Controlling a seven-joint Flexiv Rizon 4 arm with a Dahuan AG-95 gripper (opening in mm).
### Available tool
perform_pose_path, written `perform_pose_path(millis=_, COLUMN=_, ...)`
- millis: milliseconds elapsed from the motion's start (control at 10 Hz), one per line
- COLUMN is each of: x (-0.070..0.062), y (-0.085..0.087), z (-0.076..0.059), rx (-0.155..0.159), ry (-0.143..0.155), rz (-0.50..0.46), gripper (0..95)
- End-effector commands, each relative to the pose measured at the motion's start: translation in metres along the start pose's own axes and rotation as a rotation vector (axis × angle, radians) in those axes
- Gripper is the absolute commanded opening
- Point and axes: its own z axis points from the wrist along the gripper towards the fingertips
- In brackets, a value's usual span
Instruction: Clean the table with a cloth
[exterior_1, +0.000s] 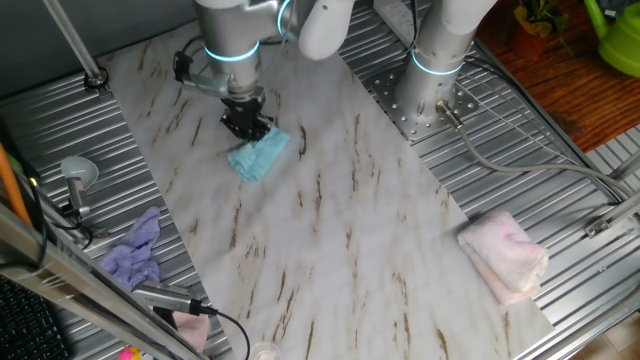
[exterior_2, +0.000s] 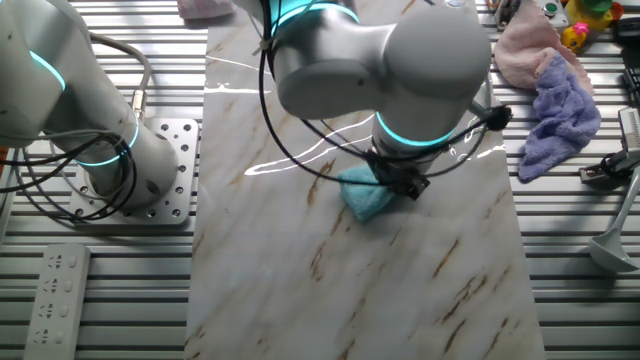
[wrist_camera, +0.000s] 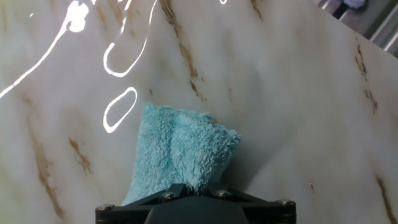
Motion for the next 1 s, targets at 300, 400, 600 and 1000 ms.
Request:
perform_pose_path(millis=300, x=-0.001, y=0.000, z=0.001, rx=-0.014, ry=-0.010, rz=0.081, gripper=0.0)
perform_pose_path(millis=400, x=-0.001, y=0.000, z=0.001, rx=-0.009, ry=-0.003, rz=0.096, gripper=0.0)
perform_pose_path(millis=600, x=-0.001, y=0.000, z=0.001, rx=-0.004, ry=0.000, rz=0.106, gripper=0.0)
perform_pose_path(millis=1000, x=0.023, y=-0.015, z=-0.007, rx=0.000, ry=0.014, rz=0.060, gripper=0.0)
